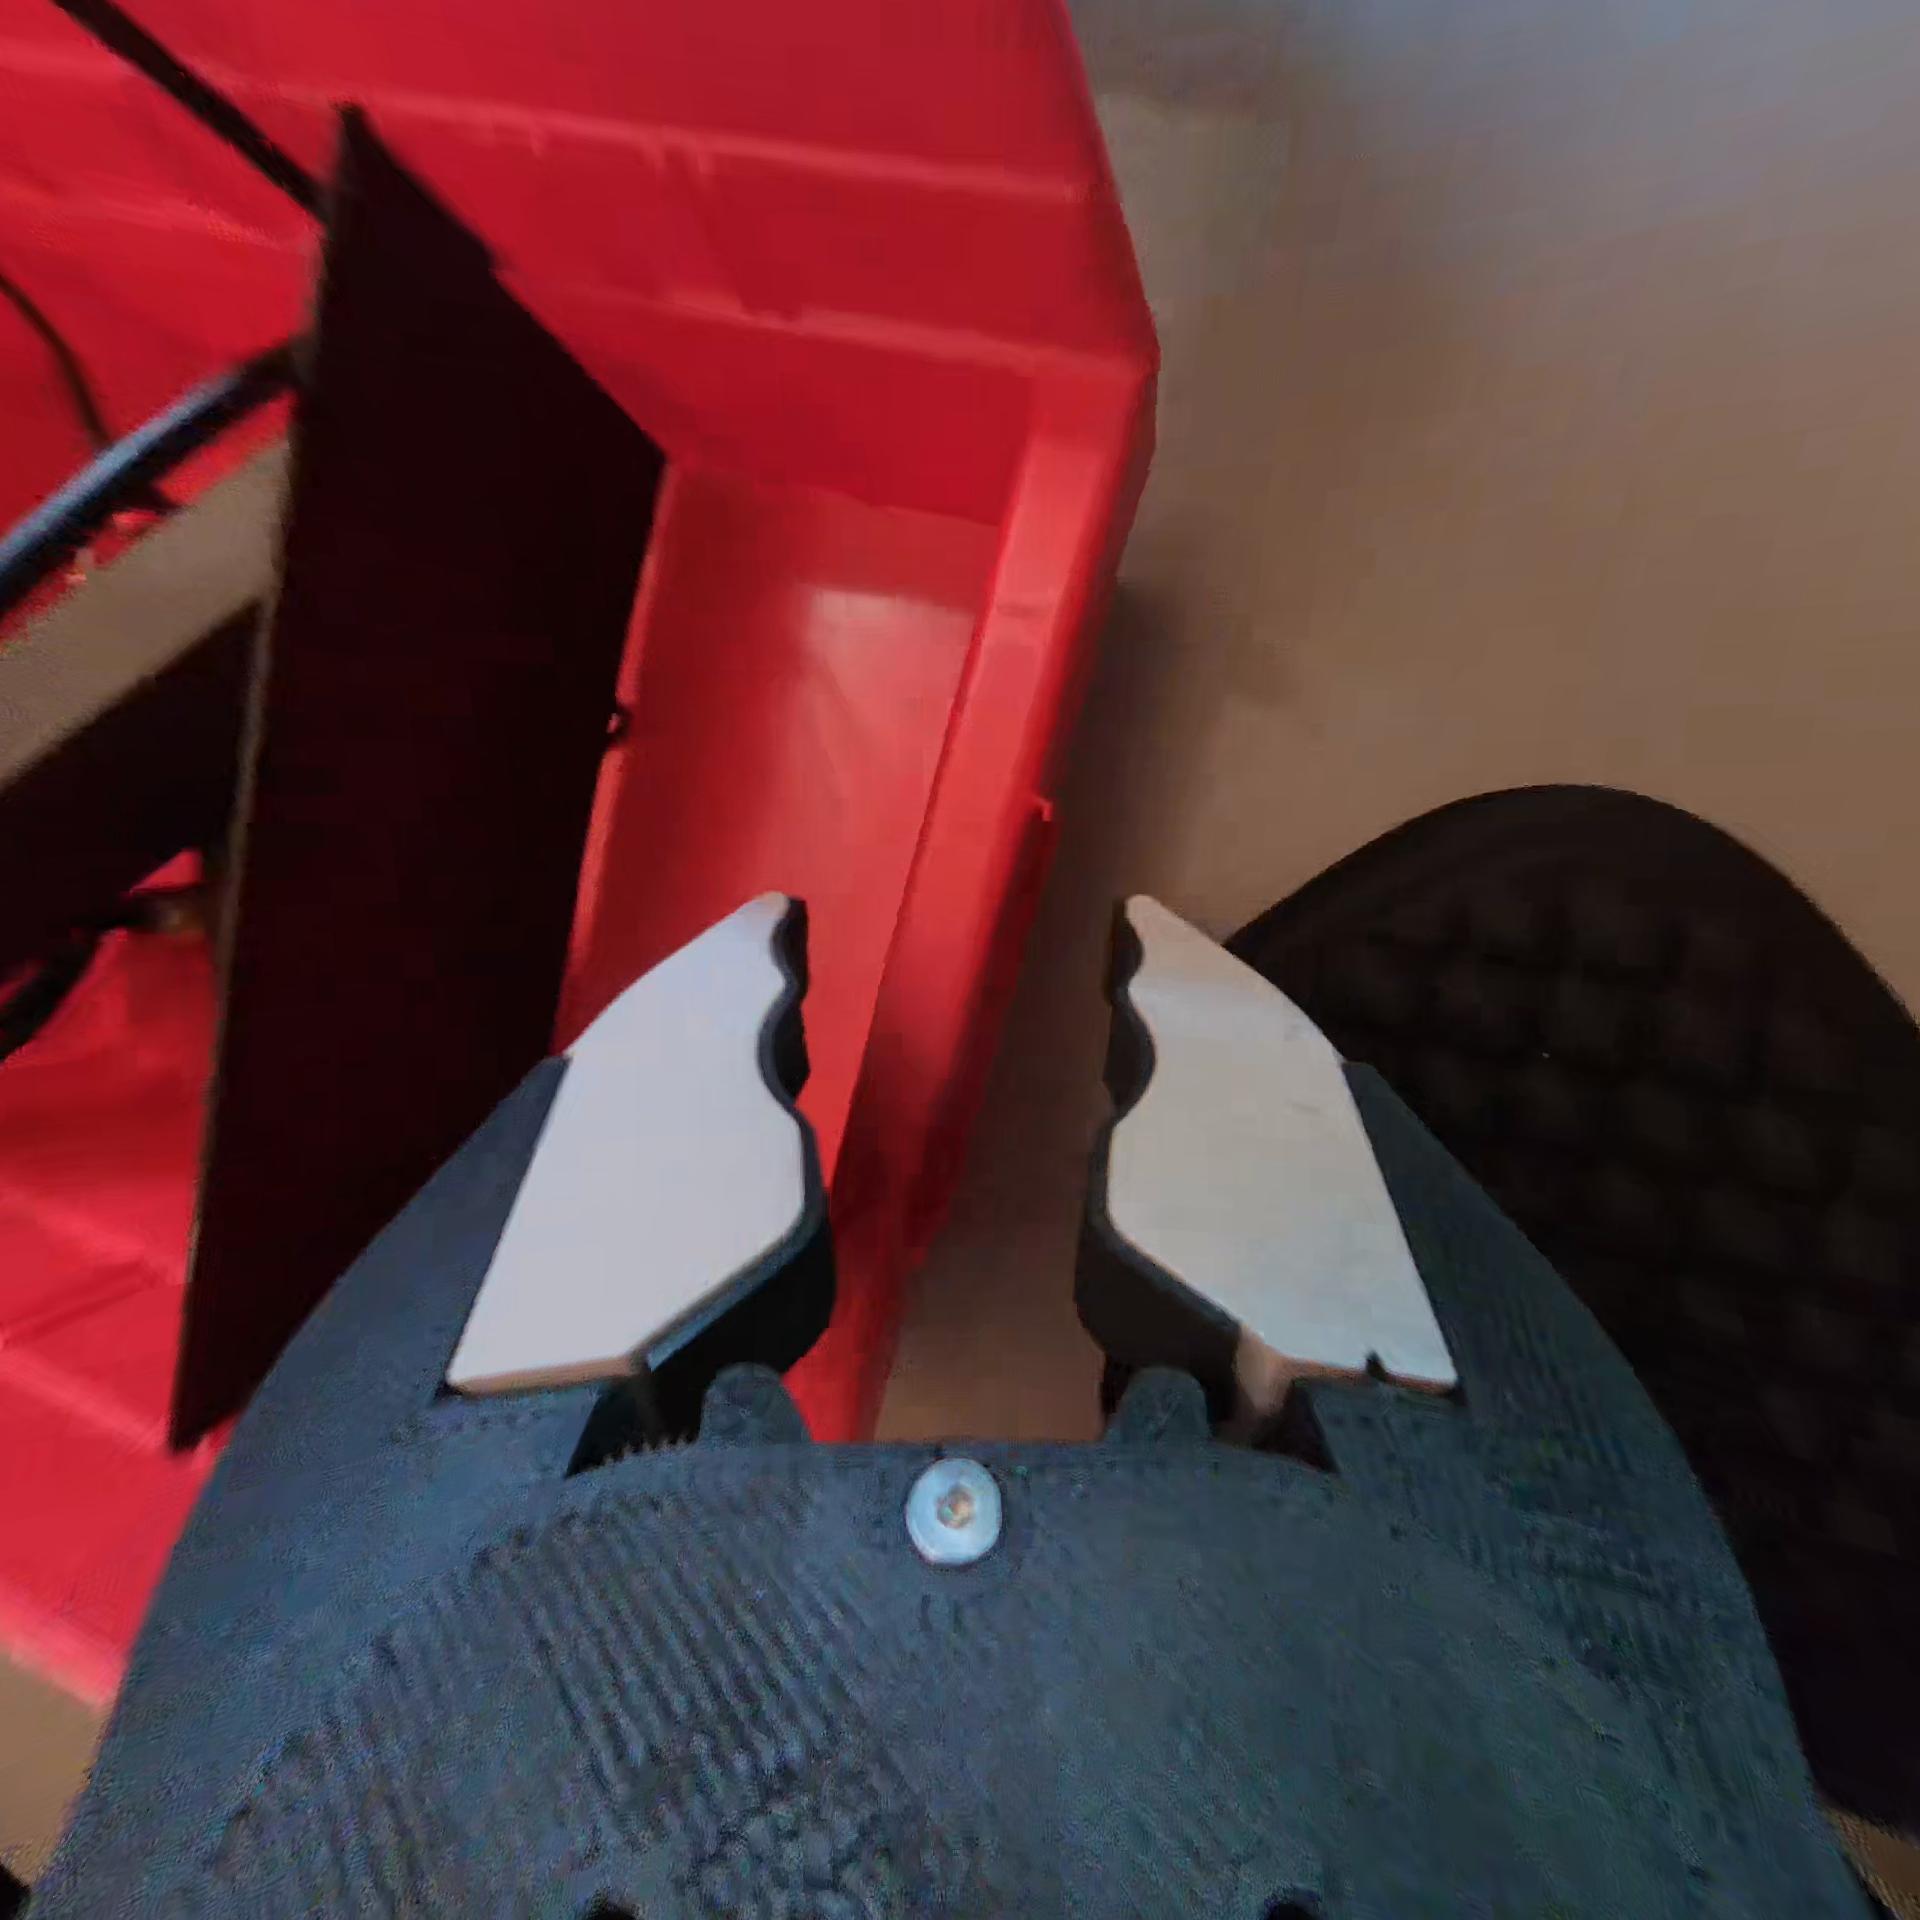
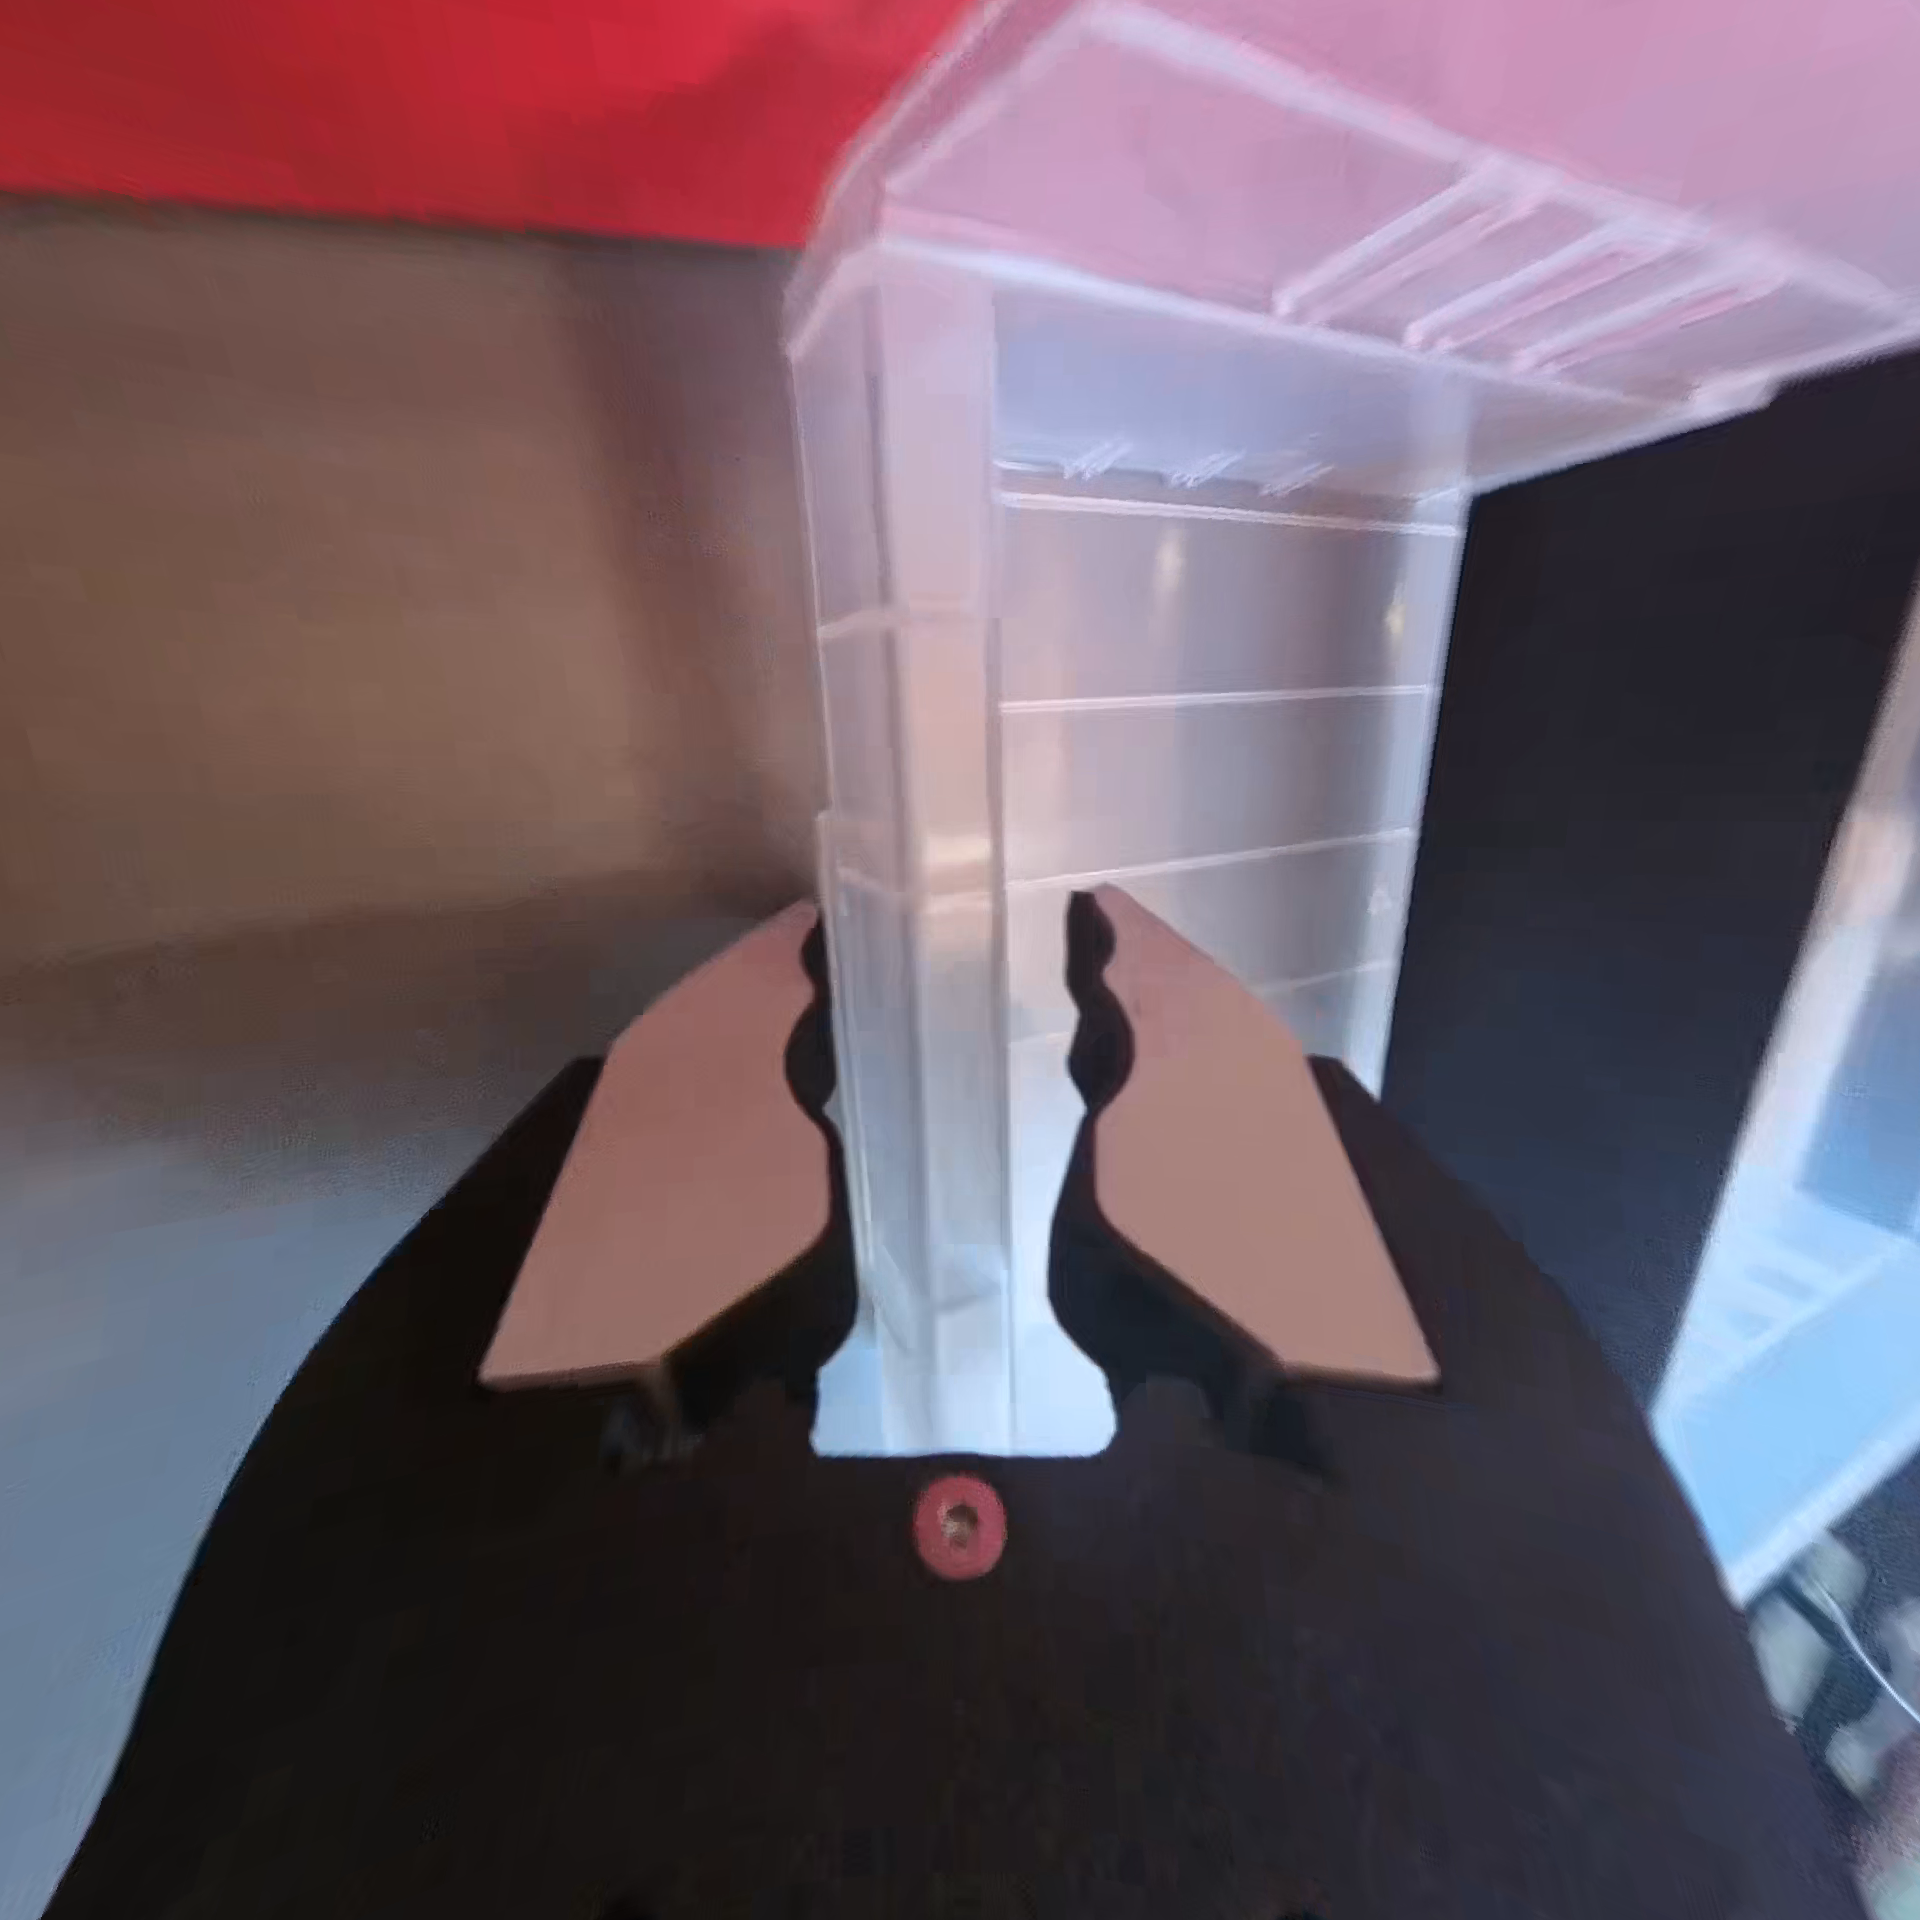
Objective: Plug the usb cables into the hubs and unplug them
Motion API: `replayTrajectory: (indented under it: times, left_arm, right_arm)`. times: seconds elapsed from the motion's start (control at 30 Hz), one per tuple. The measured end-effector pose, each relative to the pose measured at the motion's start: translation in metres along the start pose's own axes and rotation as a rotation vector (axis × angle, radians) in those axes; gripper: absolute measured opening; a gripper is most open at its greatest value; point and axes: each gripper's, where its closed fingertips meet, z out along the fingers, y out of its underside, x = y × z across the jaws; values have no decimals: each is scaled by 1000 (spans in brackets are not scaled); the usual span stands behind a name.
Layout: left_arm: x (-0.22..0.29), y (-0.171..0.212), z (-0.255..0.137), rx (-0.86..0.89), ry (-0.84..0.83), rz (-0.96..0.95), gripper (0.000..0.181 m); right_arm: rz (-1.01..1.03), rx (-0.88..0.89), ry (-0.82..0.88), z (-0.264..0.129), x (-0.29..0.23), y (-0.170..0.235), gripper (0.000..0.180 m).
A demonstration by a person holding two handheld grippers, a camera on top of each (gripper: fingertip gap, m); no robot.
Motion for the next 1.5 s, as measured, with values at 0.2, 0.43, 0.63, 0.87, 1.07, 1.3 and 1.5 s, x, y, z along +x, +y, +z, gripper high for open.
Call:
replayTrajectory:
  times: [0.2,0.43,0.63,0.87,1.07,1.3,1.5]
  left_arm:
    - [-1,-6,14,-2,14,78,28]
    - [-3,-17,18,33,-69,89,27]
    - [-15,-22,22,39,-109,64,28]
    - [-55,-25,33,55,-149,33,28]
    - [-103,-26,41,113,-278,-58,37]
    - [-121,-52,-53,417,-310,-171,35]
    - [-211,-59,-129,393,-389,-201,30]
  right_arm:
    - [61,75,5,-30,-29,24,34]
    - [150,16,216,-89,-74,106,31]
    - [217,-104,303,-104,-71,189,31]
    - [175,-120,327,-89,-20,238,32]
    - [358,31,436,-98,12,220,57]
    - [619,500,412,-143,-19,155,58]
    - [660,643,398,-142,-23,148,0]
